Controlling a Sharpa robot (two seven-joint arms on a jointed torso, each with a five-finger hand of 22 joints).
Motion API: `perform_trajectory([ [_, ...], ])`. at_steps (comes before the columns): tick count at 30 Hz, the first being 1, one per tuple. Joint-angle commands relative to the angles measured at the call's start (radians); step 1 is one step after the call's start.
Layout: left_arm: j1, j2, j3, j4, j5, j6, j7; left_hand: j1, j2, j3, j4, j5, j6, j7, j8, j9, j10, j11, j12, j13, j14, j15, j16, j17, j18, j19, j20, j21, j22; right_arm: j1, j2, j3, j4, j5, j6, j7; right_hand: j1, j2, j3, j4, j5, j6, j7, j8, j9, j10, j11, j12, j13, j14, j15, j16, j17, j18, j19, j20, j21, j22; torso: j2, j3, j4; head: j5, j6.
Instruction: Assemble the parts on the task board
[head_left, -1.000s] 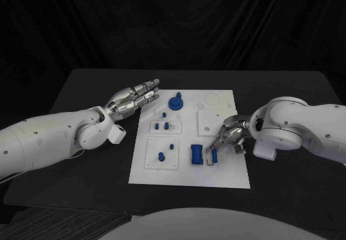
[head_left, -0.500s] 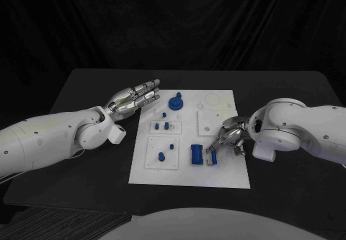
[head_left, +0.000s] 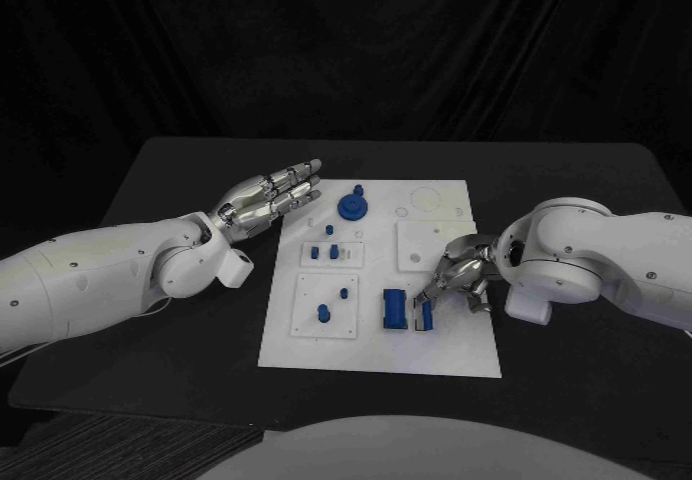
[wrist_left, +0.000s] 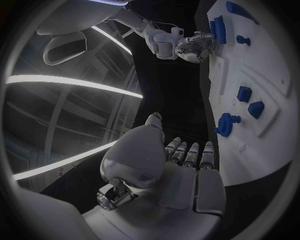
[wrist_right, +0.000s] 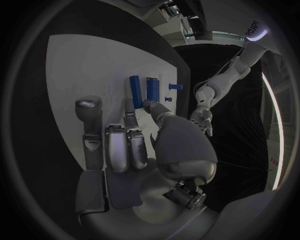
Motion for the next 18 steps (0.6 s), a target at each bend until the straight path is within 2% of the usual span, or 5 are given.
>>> perform_trajectory([
  [1, -0.001, 0.002, 0.001, 0.0, 0.0, 0.015, 0.008, 0.014, 0.0, 0.004, -0.001, 0.006, 0.003, 0.005, 0.004, 0.001, 0.003, 0.007, 0.0, 0.001, 0.003, 0.008, -0.004, -0.002, -0.002, 0.0, 0.006, 0.003, 0.0, -0.003, 0.001, 0.0, -0.002, -0.001, 0.008, -0.018, 0.0, 0.013, 0.001, 0.007, -0.009, -0.001, -0.008, 0.004, 0.002, 0.108, -0.002, 0.004, 0.263, 0.056, -0.009, -0.005, -0.002, 0.01, 0.001, 0.003, -0.006, 0.051, 0.0, 0.0, 0.0005, 0.0, 0.0],
  [6, -0.002, 0.003, 0.001, 0.0, 0.0, 0.018, 0.006, 0.019, -0.001, 0.007, -0.003, 0.013, 0.002, 0.005, 0.004, 0.001, 0.003, 0.007, 0.0, 0.001, 0.003, 0.011, -0.004, -0.002, -0.004, 0.0, 0.007, 0.003, 0.001, -0.006, 0.002, 0.0, -0.003, -0.009, 0.009, -0.019, -0.004, 0.016, -0.001, 0.013, -0.028, -0.002, -0.009, 0.005, 0.003, 0.108, -0.002, 0.004, 0.263, 0.056, -0.01, -0.005, -0.003, 0.011, 0.001, 0.002, -0.012, 0.05, 0.001, 0.0004, 0.0003, 0.0, 0.0],
  [9, -0.002, 0.003, 0.001, 0.0, 0.0, 0.019, 0.005, 0.02, -0.001, 0.008, -0.004, 0.015, 0.003, 0.006, 0.004, 0.001, 0.003, 0.007, 0.0, 0.001, 0.003, 0.012, -0.004, -0.002, -0.004, 0.001, 0.008, 0.003, 0.001, -0.007, 0.004, 0.0, -0.003, -0.012, 0.01, -0.019, -0.008, 0.018, -0.005, 0.019, -0.061, -0.004, -0.009, 0.006, 0.005, 0.108, -0.003, 0.004, 0.263, 0.056, -0.01, -0.005, -0.003, 0.011, 0.002, 0.002, -0.015, 0.049, 0.001, 0.0002, 0.0005, 0.0, 0.0],
  [12, -0.002, 0.003, 0.001, 0.0, 0.0, 0.021, 0.004, 0.022, -0.001, 0.008, -0.005, 0.017, 0.003, 0.006, 0.004, 0.001, 0.003, 0.008, 0.0, 0.001, 0.003, 0.013, -0.004, -0.002, -0.005, 0.001, 0.008, 0.003, 0.001, -0.007, 0.006, 0.0, -0.004, -0.013, 0.013, -0.019, -0.008, 0.018, -0.005, 0.019, -0.061, -0.004, -0.009, 0.006, 0.005, 0.108, -0.003, 0.004, 0.263, 0.056, -0.01, -0.005, -0.003, 0.011, 0.002, 0.002, -0.015, 0.049, 0.001, 0.0002, 0.0002, 0.0, 0.0],
  [18, -0.002, 0.004, 0.001, -0.001, 0.0, 0.023, 0.002, 0.023, -0.001, 0.01, -0.006, 0.019, 0.002, 0.006, 0.004, 0.001, 0.003, 0.007, 0.001, 0.001, 0.003, 0.014, -0.004, -0.002, -0.005, 0.001, 0.008, 0.003, 0.002, -0.008, 0.009, 0.0, -0.005, -0.014, 0.015, -0.019, -0.01, 0.018, -0.01, 0.025, -0.096, -0.006, -0.01, 0.007, 0.005, 0.108, -0.003, 0.004, 0.263, 0.056, -0.01, -0.006, -0.005, 0.011, 0.002, 0.002, -0.02, 0.047, 0.001, 0.0004, 0.0001, 0.001, 0.0],
])
